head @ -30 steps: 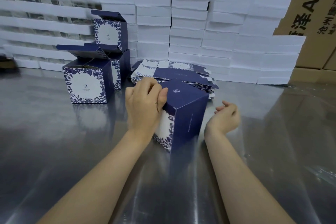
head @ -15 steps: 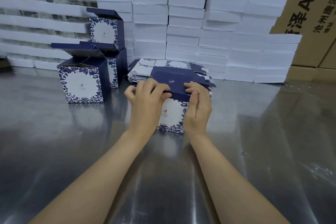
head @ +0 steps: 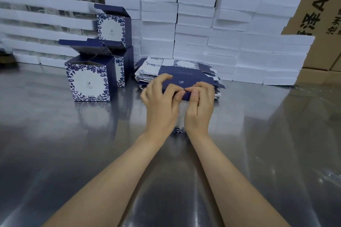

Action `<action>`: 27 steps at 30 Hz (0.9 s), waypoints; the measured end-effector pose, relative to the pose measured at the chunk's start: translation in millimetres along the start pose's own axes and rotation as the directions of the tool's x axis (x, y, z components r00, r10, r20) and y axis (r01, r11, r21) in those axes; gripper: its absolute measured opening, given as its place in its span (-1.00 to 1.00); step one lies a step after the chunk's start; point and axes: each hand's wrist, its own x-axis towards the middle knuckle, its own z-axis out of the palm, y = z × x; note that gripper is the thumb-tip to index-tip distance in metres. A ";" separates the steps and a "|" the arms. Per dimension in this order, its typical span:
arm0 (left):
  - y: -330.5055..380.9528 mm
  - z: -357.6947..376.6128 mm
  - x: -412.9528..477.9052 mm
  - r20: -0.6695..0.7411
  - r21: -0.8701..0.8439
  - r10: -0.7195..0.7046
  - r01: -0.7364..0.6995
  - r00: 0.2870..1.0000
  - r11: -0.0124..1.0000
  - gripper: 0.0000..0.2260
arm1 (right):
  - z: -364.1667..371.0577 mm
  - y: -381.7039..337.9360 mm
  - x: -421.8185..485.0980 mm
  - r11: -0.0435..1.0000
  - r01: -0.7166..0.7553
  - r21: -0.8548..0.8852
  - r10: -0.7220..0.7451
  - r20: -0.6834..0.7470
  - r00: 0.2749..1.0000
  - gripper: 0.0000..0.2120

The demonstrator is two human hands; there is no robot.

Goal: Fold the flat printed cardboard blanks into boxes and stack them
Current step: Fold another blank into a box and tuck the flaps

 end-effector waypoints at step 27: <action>-21.5 -17.7 29.9 -0.089 -0.164 -0.292 0.275 0.952 0.947 -0.09 | 1.4 -8.8 -16.8 0.993 -0.117 -0.027 0.119 0.102 0.988 -0.66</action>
